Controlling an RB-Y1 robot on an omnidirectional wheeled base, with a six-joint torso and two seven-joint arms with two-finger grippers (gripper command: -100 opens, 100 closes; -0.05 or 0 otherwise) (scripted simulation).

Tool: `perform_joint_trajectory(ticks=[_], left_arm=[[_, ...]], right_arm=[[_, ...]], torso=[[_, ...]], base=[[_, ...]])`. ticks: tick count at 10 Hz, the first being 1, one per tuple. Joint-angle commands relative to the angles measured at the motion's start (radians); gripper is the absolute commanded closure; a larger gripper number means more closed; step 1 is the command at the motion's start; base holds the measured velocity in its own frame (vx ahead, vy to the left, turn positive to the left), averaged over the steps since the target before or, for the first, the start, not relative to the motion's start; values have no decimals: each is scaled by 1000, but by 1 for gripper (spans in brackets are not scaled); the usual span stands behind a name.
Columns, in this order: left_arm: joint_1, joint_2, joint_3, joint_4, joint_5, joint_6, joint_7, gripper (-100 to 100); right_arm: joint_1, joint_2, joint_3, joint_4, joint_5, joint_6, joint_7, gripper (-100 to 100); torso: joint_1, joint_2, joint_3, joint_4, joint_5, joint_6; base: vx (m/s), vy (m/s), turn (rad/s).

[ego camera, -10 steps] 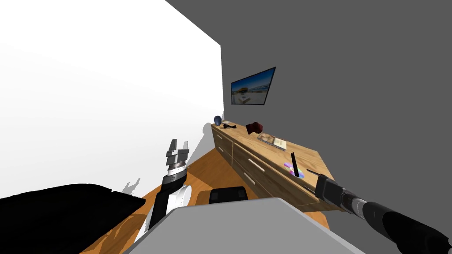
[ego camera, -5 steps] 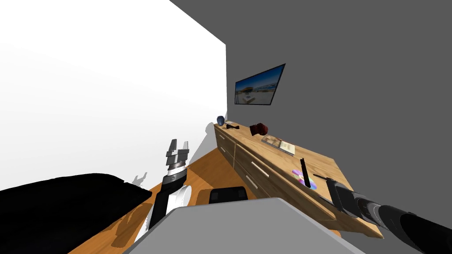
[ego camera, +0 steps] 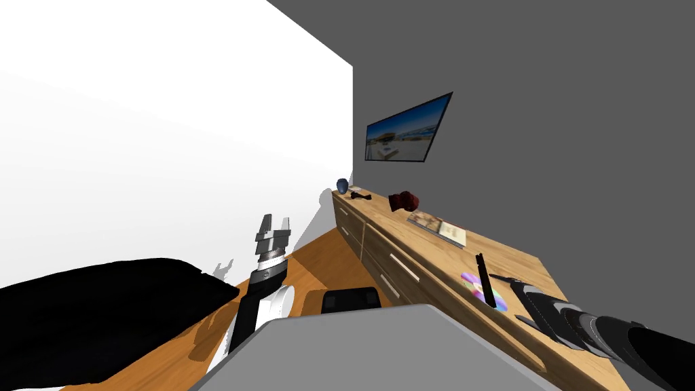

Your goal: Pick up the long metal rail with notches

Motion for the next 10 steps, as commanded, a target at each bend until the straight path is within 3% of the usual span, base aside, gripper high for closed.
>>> perform_joint_trajectory(ticks=[1, 2, 3, 4, 5, 6, 8, 10], left_arm=[[0, 0, 0, 0, 0, 0, 0, 0], [0, 0, 0, 0, 0, 0, 0, 0], [0, 0, 0, 0, 0, 0, 0, 0], [0, 0, 0, 0, 0, 0, 0, 0], [0, 0, 0, 0, 0, 0, 0, 0], [0, 0, 0, 0, 0, 0, 0, 0], [0, 0, 0, 0, 0, 0, 0, 0], [0, 0, 0, 0, 0, 0, 0, 0]], right_arm=[[41, -50, -11, 30, 27, -4, 35, -100], [41, -62, -11, 30, 27, -4, 35, -100], [72, -100, -19, 58, 49, -13, 67, -100], [72, -106, -19, 58, 49, -13, 67, -100], [100, -146, -26, 84, 69, -23, 96, -100], [100, -148, -26, 84, 69, -23, 96, -100], [150, -213, -38, 131, 103, -41, 147, -100], [171, -254, -42, 151, 117, -50, 169, -100]], torso=[[0, 0, 0, 0, 0, 0], [0, 0, 0, 0, 0, 0], [0, 0, 0, 0, 0, 0], [0, 0, 0, 0, 0, 0], [0, 0, 0, 0, 0, 0], [0, 0, 0, 0, 0, 0], [0, 0, 0, 0, 0, 0], [0, 0, 0, 0, 0, 0]], base=[[40, -27, 114], [38, -28, 61], [43, -28, 98], [33, -25, 65], [35, -28, 93], [32, -24, 68], [43, -30, 113], [37, -29, 58]])
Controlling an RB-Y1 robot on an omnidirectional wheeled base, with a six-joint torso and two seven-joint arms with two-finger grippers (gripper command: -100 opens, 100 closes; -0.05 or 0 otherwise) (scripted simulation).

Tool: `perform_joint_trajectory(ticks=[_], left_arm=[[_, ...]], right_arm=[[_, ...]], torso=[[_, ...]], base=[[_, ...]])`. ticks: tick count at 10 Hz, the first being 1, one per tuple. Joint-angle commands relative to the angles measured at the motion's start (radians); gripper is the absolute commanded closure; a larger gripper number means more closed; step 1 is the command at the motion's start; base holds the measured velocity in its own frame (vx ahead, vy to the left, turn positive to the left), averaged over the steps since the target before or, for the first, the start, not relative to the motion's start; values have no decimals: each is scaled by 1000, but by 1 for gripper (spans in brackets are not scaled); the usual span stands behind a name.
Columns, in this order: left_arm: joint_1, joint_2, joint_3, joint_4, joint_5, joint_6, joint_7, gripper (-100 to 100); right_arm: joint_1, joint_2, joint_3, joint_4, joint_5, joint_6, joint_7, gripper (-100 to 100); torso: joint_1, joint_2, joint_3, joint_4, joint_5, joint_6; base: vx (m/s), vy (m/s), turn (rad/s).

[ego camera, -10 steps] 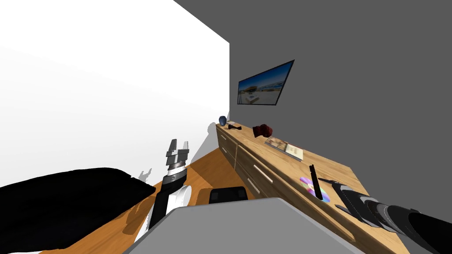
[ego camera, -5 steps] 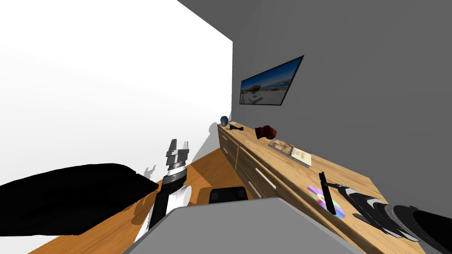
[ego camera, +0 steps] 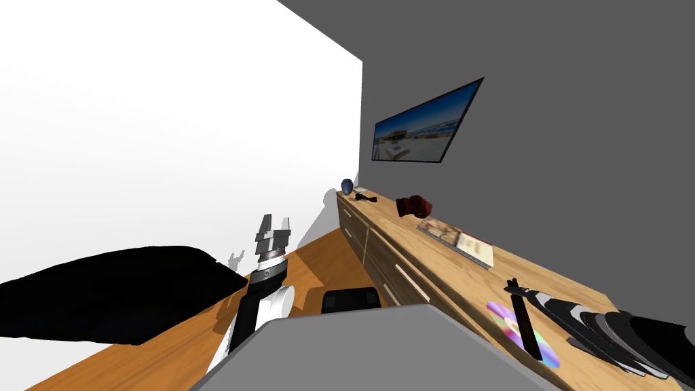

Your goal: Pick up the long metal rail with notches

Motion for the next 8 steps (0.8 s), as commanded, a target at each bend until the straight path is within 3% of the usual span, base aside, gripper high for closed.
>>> perform_joint_trajectory(ticks=[1, 4, 5, 6, 7, 8], left_arm=[[0, 0, 0, 0, 0, 0, 0, 0], [0, 0, 0, 0, 0, 0, 0, 0], [0, 0, 0, 0, 0, 0, 0, 0], [0, 0, 0, 0, 0, 0, 0, 0], [0, 0, 0, 0, 0, 0, 0, 0], [0, 0, 0, 0, 0, 0, 0, 0]], right_arm=[[27, -45, -4, 29, 19, -13, 33, -100], [66, -106, -9, 67, 44, -32, 72, -100], [58, -95, -9, 61, 39, -30, 64, -100], [59, -97, -9, 63, 39, -31, 67, 0], [56, -107, 17, 53, 39, -3, 64, -100], [55, -112, 29, 48, 39, 11, 62, -100]], torso=[[0, 0, 0, 0, 0, 0], [-1, 0, 0, 0, 0, 0], [0, 0, 0, 0, 0, 0], [1, 1, 1, 0, 0, 1], [2, 2, 1, 1, 0, 1], [1, 2, 1, 1, 0, 1]], base=[[45, -33, 112], [43, -39, 71], [19, -16, 11], [0, 0, 0], [16, -19, -19], [31, -27, -23]])
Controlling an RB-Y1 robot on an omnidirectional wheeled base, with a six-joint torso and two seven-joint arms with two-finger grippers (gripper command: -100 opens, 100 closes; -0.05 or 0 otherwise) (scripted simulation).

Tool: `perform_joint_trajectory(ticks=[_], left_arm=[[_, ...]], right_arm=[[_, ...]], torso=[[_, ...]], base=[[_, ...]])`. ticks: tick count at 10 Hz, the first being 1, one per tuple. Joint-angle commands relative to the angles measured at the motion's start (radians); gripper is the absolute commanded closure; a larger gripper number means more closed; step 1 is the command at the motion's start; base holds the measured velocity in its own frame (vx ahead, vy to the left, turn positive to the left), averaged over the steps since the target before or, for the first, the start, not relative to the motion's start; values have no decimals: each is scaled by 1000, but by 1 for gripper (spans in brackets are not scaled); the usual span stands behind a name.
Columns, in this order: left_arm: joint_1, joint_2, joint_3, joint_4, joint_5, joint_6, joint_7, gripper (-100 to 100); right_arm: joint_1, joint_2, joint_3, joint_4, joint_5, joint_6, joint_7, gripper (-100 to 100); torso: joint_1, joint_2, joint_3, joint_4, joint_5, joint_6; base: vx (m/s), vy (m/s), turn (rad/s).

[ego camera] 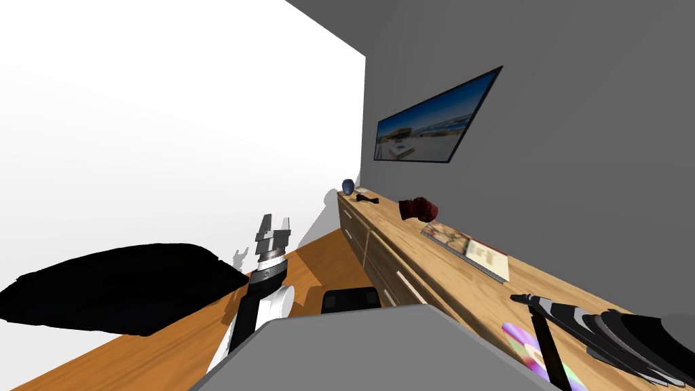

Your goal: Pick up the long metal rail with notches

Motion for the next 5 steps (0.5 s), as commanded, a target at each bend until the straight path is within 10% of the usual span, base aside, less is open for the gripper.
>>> perform_joint_trajectory(ticks=[1, 5], left_arm=[[0, 0, 0, 0, 0, 0, 0, 0], [0, 0, 0, 0, 0, 0, 0, 0]], right_arm=[[3, -10, 18, -11, 2, 29, -8, -100], [-6, -39, 94, -41, 2, 113, -17, -100]], torso=[[0, 0, 0, 0, 0, 0], [0, -1, 0, 0, 0, 0]], base=[[36, -28, -20], [30, -22, -19]])
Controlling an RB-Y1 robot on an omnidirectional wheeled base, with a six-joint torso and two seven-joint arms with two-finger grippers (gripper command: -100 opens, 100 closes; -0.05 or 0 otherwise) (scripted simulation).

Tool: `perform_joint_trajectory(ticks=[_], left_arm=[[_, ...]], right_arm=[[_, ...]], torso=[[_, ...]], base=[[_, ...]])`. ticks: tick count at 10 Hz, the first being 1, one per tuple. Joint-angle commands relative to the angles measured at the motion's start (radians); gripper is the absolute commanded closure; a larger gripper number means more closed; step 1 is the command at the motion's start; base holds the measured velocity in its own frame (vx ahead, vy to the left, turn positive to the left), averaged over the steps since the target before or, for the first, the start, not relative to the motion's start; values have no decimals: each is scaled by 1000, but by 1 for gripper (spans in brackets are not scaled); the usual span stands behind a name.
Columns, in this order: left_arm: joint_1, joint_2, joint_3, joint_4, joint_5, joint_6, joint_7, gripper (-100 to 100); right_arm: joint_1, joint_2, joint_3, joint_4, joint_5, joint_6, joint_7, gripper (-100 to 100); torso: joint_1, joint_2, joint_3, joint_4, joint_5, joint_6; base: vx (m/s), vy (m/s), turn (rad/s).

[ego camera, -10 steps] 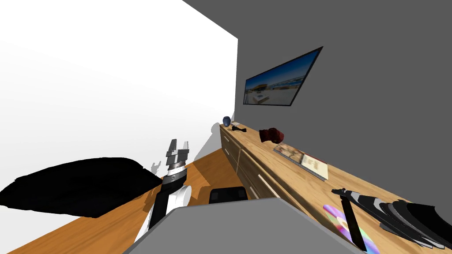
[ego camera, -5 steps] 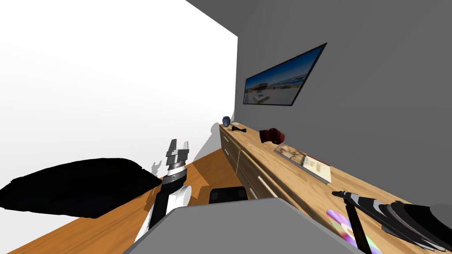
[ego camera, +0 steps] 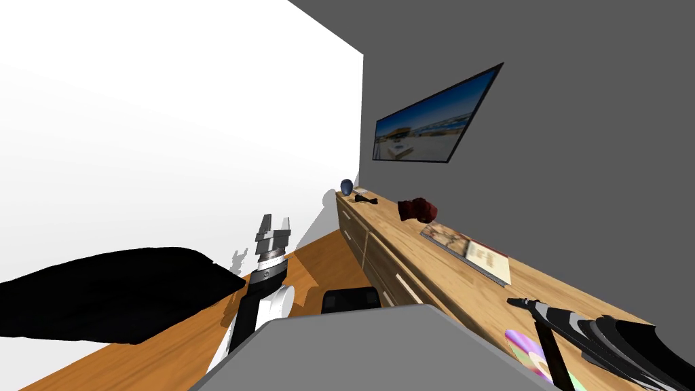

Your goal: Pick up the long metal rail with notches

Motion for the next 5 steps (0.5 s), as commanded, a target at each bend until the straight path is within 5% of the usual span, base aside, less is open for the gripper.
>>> perform_joint_trajectory(ticks=[1, 2, 5], left_arm=[[0, 0, 0, 0, 0, 0, 0, 0], [0, 0, 0, 0, 0, 0, 0, 0], [0, 0, 0, 0, 0, 0, 0, 0]], right_arm=[[0, 0, 0, 0, 0, 0, 0, -100], [-1, 0, 2, -1, 0, 4, 0, 100], [0, 0, 2, 0, 0, 3, 1, 100]], torso=[[0, 0, 0, 0, 0, 0], [0, 1, 0, 0, 0, 0], [0, 1, 0, 0, 0, 0]], base=[[-1, 5, -4], [0, 0, 0], [0, 0, 0]])
